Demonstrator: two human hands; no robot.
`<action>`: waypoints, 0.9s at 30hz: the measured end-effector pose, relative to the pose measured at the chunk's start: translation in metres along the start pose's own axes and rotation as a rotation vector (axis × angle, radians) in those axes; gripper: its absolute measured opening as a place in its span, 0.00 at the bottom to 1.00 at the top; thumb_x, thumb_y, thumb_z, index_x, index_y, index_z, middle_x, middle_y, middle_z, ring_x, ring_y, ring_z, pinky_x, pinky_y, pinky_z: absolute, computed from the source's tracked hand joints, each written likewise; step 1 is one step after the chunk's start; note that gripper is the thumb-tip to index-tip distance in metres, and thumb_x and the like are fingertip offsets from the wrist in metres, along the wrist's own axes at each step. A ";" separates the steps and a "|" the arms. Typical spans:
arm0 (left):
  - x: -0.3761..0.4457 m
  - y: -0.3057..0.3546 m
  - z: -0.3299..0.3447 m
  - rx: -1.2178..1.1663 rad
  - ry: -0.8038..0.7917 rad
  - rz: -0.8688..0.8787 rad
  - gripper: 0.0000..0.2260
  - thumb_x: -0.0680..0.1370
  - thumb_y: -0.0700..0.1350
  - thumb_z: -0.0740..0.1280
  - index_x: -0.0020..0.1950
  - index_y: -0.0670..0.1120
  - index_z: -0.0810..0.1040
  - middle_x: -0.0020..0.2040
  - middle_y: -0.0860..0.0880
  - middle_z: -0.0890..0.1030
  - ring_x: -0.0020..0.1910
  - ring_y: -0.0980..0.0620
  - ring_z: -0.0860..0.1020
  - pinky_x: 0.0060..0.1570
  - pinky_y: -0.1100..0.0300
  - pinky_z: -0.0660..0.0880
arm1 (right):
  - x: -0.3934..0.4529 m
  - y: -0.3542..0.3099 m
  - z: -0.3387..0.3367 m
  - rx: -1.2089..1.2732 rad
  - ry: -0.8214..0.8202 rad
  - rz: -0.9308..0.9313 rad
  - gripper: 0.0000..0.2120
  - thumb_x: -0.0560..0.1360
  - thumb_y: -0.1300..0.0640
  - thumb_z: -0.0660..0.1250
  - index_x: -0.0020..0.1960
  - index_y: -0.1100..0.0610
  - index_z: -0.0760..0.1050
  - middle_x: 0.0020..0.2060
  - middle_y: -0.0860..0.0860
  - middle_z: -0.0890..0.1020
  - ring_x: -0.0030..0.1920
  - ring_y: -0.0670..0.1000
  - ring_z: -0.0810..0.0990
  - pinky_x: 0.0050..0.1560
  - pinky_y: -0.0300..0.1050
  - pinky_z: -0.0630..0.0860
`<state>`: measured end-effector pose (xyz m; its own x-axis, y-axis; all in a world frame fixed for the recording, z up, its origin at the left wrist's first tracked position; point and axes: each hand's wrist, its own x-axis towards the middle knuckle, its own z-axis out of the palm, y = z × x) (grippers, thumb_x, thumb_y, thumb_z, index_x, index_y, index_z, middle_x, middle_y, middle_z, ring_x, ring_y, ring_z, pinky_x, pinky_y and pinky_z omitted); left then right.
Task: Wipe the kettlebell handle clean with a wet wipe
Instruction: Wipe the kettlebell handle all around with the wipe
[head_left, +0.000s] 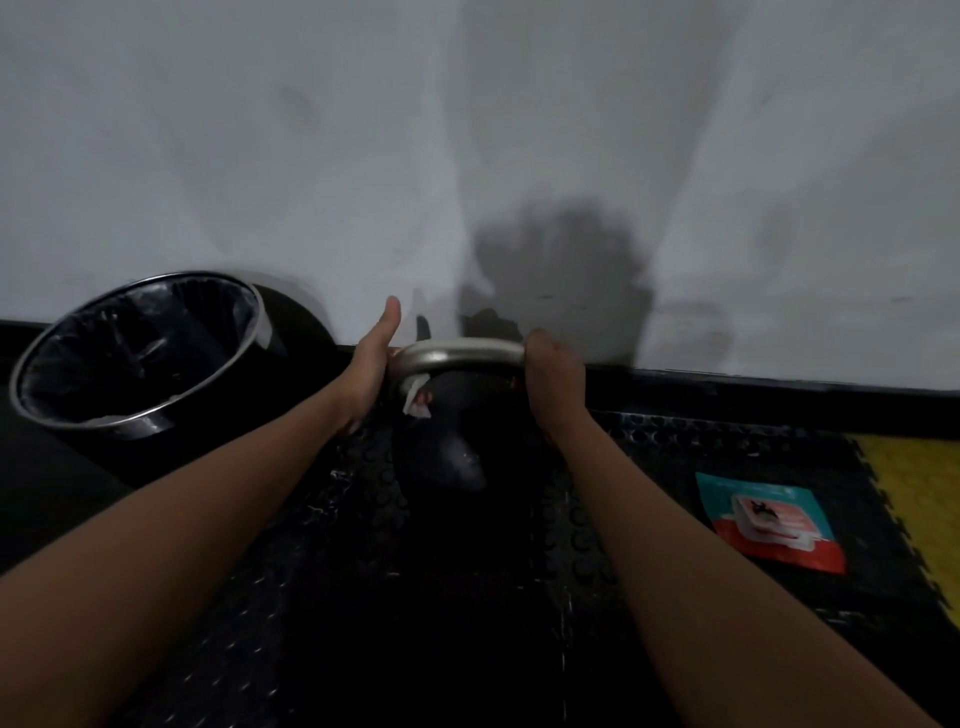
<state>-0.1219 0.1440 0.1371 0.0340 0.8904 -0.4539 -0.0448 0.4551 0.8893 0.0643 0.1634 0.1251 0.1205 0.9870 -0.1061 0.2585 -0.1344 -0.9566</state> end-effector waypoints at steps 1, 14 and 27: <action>0.002 -0.004 -0.002 -0.050 0.017 -0.002 0.43 0.75 0.73 0.47 0.38 0.35 0.81 0.24 0.39 0.77 0.23 0.43 0.76 0.26 0.59 0.76 | 0.001 -0.001 0.001 -0.016 0.011 -0.028 0.16 0.72 0.48 0.52 0.31 0.56 0.67 0.33 0.56 0.76 0.39 0.55 0.75 0.46 0.52 0.75; 0.001 -0.001 -0.004 -0.049 0.025 -0.024 0.41 0.76 0.72 0.49 0.42 0.37 0.84 0.29 0.40 0.80 0.27 0.44 0.78 0.28 0.62 0.76 | 0.005 0.006 0.004 -0.018 0.044 -0.082 0.21 0.69 0.45 0.49 0.28 0.59 0.67 0.32 0.63 0.78 0.40 0.61 0.77 0.39 0.49 0.67; -0.001 0.013 -0.005 0.201 0.036 -0.061 0.44 0.74 0.74 0.48 0.43 0.34 0.80 0.26 0.41 0.76 0.21 0.47 0.73 0.22 0.64 0.69 | 0.010 0.011 0.004 -0.088 0.009 -0.108 0.20 0.72 0.48 0.49 0.30 0.58 0.68 0.32 0.61 0.80 0.38 0.58 0.77 0.36 0.46 0.62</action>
<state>-0.1278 0.1488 0.1488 -0.0053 0.8626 -0.5059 0.1565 0.5004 0.8515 0.0650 0.1725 0.1125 0.0962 0.9954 -0.0014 0.3530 -0.0354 -0.9350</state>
